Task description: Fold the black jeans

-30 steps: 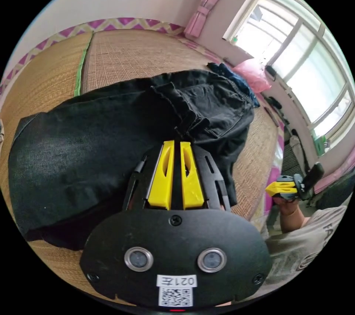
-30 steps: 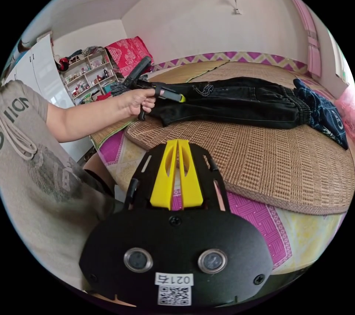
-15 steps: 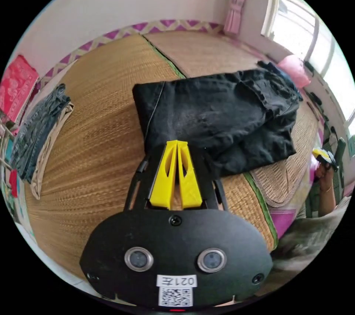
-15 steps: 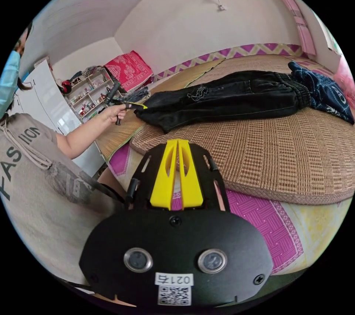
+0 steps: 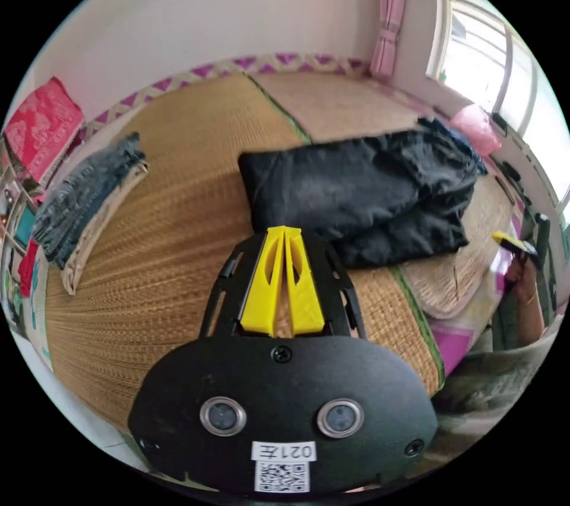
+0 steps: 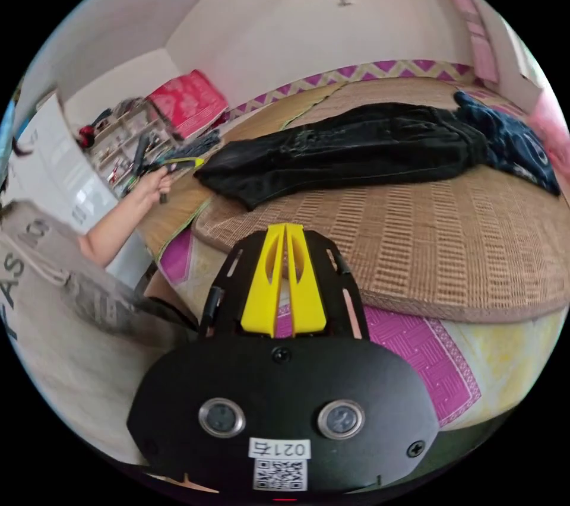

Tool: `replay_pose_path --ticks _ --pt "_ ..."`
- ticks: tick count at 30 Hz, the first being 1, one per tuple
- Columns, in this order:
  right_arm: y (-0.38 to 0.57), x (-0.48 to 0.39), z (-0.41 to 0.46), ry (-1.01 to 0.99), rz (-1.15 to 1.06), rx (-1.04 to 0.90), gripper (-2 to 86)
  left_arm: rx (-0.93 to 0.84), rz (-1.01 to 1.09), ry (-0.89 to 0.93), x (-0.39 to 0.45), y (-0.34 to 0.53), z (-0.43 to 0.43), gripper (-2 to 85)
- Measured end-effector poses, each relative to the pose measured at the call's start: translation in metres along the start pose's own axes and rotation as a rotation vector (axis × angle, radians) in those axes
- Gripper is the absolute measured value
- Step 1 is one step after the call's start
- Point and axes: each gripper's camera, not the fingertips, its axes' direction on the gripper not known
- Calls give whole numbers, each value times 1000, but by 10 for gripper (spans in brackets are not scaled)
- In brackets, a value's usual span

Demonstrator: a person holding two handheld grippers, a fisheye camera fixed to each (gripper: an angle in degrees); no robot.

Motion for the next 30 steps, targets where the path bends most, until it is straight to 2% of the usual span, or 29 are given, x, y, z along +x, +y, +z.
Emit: replay_pose_path --ticks 1,2,4,6,9,10,11,12,15,20,26,28,30 --pt "-1 14 -3 1 53 4 34 65 1 15 -5 6 -4 -9" --pt "-4 50 -2 -52 172 -16 73 39 -19 59 -17 6 -3 -10" --pt "-5 109 -3 -220 330 -17 97 -12 -33 90 -27 -1 -2 -10" --pt "-1 175 -15 -448 498 72 111 -23 10 54 -24 1 1 -10" --pt "0 237 -40 -635 644 230 116 21 19 40 -29 16 4 -10" --pt "1 248 -45 -619 683 261 117 30 12 47 -32 19 5 -10" --pt "0 267 -52 -520 743 298 119 48 -7 71 -40 26 6 -10" --pt "-6 284 -52 -379 779 287 126 62 -24 99 -49 31 6 -10" --pt "-21 319 -31 -199 849 259 128 55 -47 153 -67 38 9 -10" --pt "-47 322 14 -187 892 278 114 53 -72 203 -89 50 12 -10" --pt "-41 295 60 -251 983 340 52 58 -38 147 -89 66 7 -10" --pt "-53 257 54 -233 918 353 47 59 -36 148 -93 71 6 -10" --pt "-97 168 39 -160 721 362 44 59 -44 169 -102 78 5 -10"
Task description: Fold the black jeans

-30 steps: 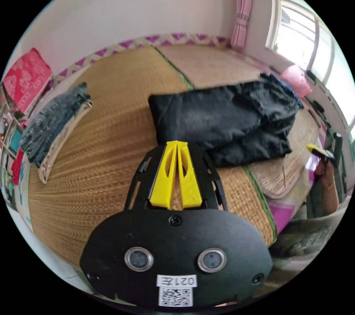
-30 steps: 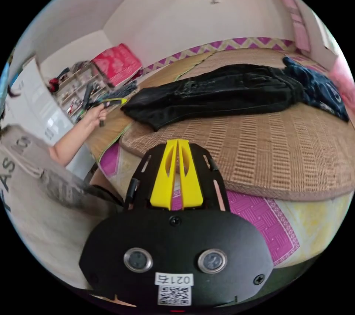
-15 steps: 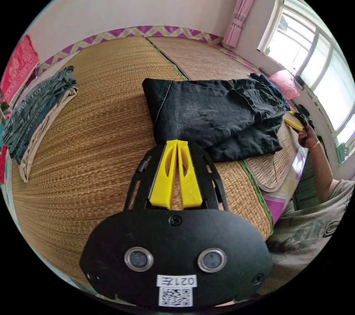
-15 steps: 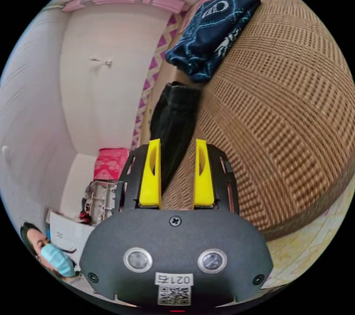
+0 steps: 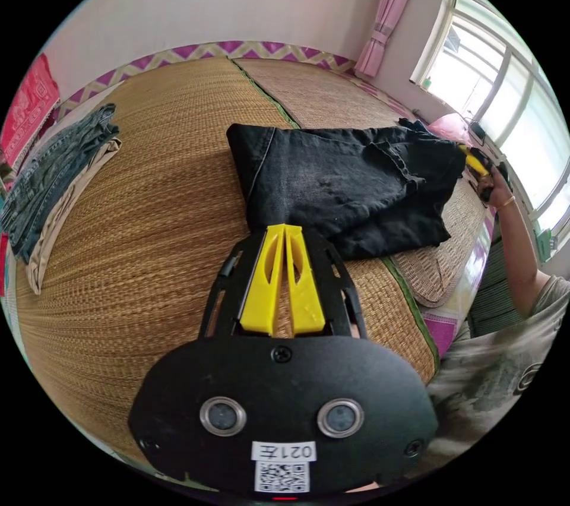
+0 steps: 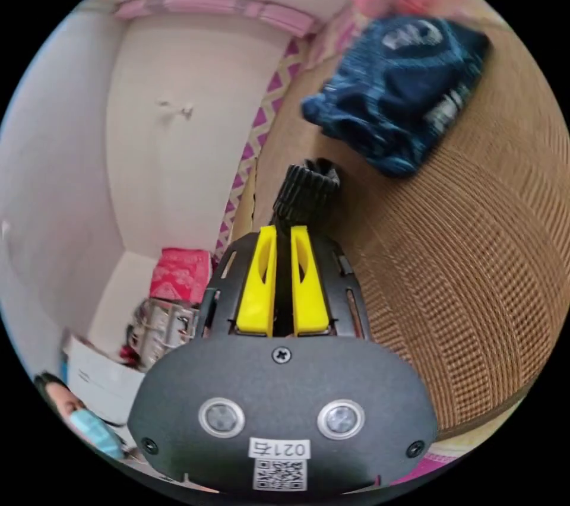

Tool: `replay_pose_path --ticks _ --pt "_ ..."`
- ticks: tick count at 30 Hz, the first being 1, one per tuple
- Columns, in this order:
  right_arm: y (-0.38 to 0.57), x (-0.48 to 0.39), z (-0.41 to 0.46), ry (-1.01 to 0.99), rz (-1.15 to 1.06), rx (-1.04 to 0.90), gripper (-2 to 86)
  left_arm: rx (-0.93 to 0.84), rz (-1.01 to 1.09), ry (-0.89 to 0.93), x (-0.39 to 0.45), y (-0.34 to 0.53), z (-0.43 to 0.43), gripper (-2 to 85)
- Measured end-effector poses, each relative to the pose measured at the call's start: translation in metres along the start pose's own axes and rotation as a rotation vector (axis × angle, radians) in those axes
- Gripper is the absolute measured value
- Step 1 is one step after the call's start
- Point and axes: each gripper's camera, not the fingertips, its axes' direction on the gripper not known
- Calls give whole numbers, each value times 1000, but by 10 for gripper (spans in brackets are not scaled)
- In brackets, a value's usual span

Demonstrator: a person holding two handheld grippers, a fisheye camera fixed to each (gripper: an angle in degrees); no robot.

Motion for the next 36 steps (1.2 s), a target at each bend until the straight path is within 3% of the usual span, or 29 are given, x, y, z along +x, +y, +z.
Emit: replay_pose_path --ticks 4,6,11,16,18,23,26,29,32,34,36 --pt "85 -207 51 126 -429 -36 44 1 -21 47 -16 10 -5 -10" --pt "192 -346 116 230 -750 -78 45 4 -30 65 -24 17 -8 -10" --pt "486 -518 297 330 -1279 -272 47 7 -30 63 -31 30 -16 -10" --pt "752 -485 485 488 -1535 -615 45 8 -59 105 -48 45 -23 -10" --pt "818 -470 494 524 -1583 -523 44 9 -72 129 -56 52 -26 -10" --pt "901 -507 467 542 -1664 -267 44 12 -81 144 -64 66 -34 -10" --pt "958 -477 515 567 -1693 -435 48 11 -76 137 -64 75 -39 -10" --pt "1000 -456 514 582 -1747 -351 54 38 -77 170 -69 87 -51 -10" --pt "1014 -451 507 598 -1735 -460 74 216 -94 175 -74 108 -112 -10" --pt "1008 -448 490 525 -1694 -565 79 324 -42 189 -61 110 -155 -10" --pt "981 -446 458 392 -1575 -676 74 290 87 173 -26 86 -169 -10"
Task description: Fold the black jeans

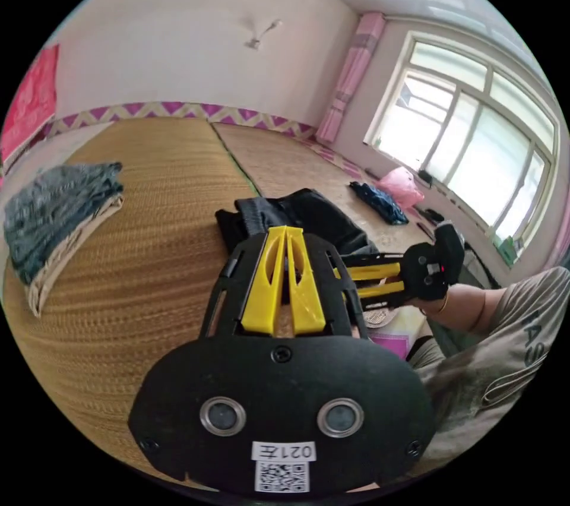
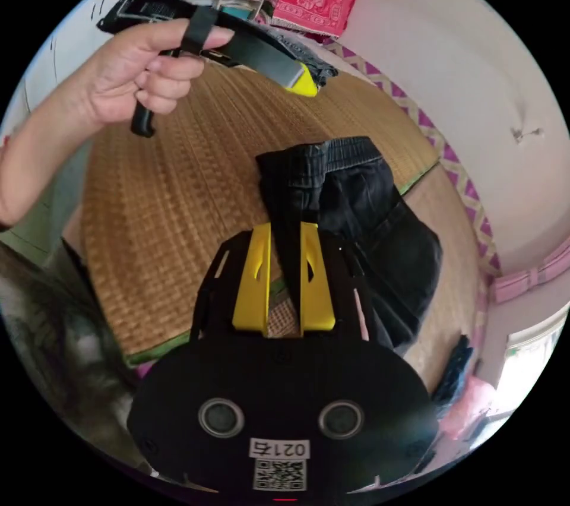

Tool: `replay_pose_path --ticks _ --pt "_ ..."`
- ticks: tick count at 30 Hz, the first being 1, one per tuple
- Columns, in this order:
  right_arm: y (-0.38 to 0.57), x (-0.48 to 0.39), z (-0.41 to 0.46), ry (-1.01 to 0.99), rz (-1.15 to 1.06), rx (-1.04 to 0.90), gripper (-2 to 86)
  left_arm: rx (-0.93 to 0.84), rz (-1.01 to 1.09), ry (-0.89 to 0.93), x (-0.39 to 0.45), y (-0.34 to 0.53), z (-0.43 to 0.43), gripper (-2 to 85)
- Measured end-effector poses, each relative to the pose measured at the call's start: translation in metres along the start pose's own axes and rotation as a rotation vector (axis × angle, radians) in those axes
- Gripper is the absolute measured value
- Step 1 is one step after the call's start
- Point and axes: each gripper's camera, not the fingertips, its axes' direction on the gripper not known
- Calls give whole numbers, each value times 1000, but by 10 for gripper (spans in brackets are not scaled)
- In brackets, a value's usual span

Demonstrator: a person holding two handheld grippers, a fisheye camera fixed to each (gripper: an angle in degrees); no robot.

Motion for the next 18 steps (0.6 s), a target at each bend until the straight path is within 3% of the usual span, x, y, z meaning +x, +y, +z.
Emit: replay_pose_path --ticks 2,7,9,10,11,14,18 --pt "26 30 -28 -53 111 73 63 -90 38 21 10 -17 32 -10" --pt "120 125 -42 209 448 192 11 -355 -108 -45 -50 10 148 -9" --pt "167 158 45 178 452 2 -3 -249 -225 111 -89 50 148 -9" --pt "182 158 65 166 432 -1 -6 -232 -264 152 -97 56 147 -9" --pt "206 152 76 164 414 68 -7 -214 -300 193 -105 66 146 -9" --pt "185 137 78 225 336 -87 -9 -204 -330 219 -114 79 147 -9" --pt "185 174 28 227 416 177 -10 -202 -332 215 -116 93 151 -9"
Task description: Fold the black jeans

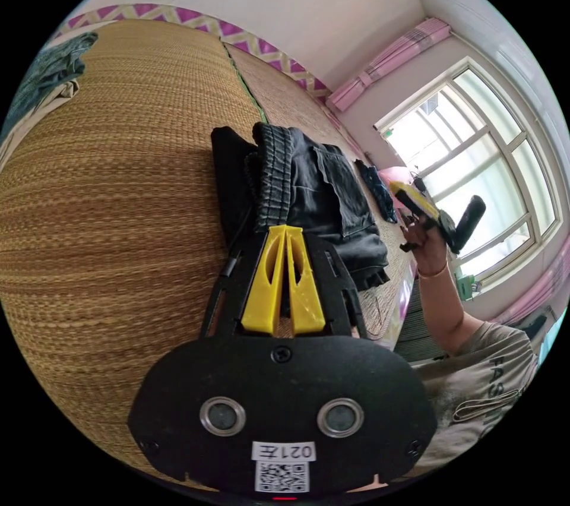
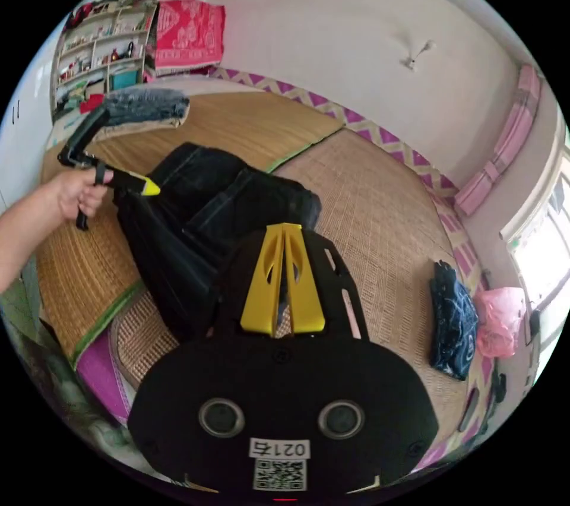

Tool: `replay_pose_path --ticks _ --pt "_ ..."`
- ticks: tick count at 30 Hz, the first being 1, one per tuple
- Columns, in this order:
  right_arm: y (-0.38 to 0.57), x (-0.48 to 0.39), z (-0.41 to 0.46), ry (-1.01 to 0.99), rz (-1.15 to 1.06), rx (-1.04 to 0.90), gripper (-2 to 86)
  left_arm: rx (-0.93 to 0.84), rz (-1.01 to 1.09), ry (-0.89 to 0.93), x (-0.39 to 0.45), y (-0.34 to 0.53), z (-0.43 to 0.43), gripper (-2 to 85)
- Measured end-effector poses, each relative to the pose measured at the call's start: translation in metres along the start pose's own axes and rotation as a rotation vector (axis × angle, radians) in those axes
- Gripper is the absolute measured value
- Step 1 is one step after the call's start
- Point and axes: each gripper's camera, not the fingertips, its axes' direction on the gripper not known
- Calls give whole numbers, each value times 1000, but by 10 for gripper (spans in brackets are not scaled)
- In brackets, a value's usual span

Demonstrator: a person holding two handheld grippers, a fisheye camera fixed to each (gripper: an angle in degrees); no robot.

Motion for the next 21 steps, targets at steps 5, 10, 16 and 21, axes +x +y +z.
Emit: replay_pose_path --ticks 5,10,16,21 --pt "-2 49 163 -132 -12 -297 -10 1 -9 34 -13 13 8 -9" --pt "4 80 196 -239 -34 -402 -9 5 -8 32 -19 26 16 -9" --pt "62 105 269 -157 -8 -367 -9 14 -5 63 -27 39 26 -8" --pt "104 156 191 -285 45 -270 -7 177 -8 156 -44 57 -31 11"
